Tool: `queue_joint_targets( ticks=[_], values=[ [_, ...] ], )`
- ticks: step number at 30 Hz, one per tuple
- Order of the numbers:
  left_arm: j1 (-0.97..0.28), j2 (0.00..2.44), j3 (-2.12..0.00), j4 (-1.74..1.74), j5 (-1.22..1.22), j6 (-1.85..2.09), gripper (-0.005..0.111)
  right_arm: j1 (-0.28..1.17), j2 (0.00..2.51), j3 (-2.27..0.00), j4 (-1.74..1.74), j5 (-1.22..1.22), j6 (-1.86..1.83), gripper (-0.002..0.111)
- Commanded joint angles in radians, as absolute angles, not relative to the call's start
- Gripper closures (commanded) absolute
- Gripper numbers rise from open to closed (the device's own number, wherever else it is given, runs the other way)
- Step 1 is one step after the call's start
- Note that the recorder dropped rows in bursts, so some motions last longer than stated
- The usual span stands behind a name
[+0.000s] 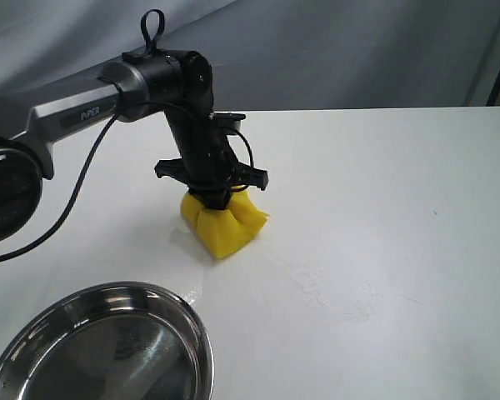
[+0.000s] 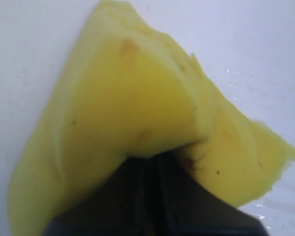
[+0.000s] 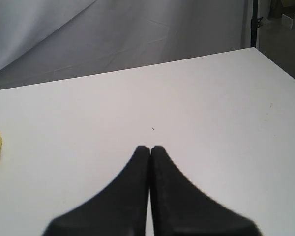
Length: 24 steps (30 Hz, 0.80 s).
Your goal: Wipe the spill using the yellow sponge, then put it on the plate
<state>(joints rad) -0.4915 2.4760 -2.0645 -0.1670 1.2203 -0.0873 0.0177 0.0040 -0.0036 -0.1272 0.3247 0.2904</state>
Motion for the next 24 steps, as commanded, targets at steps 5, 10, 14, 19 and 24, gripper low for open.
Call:
queue_joint_targets(
  ticks=[5,10,14,19,24],
  values=[
    [-0.719,2.512,-2.051,-0.115,1.221,-0.065,0.107,0.011,0.0,0.0,-0.133,0.324,0.288,0.108],
    [-0.869,2.512,-2.051,-0.115,1.221,-0.019,0.107,0.011,0.0,0.0,-0.133,0.324,0.288,0.108],
    [-0.937,2.512,-2.051,-0.097,1.221,0.011,0.107,0.011,0.0,0.0,-0.133,0.324,0.288,0.108],
    [-0.915,2.512,-2.051,-0.012,1.221,0.0,0.107,0.011,0.0,0.0,-0.133,0.324,0.288,0.108],
    [-0.814,2.514,-2.051,0.0,1.221,-0.054,0.107,0.011,0.0,0.0,-0.133,0.324,0.288,0.108]
  ],
)
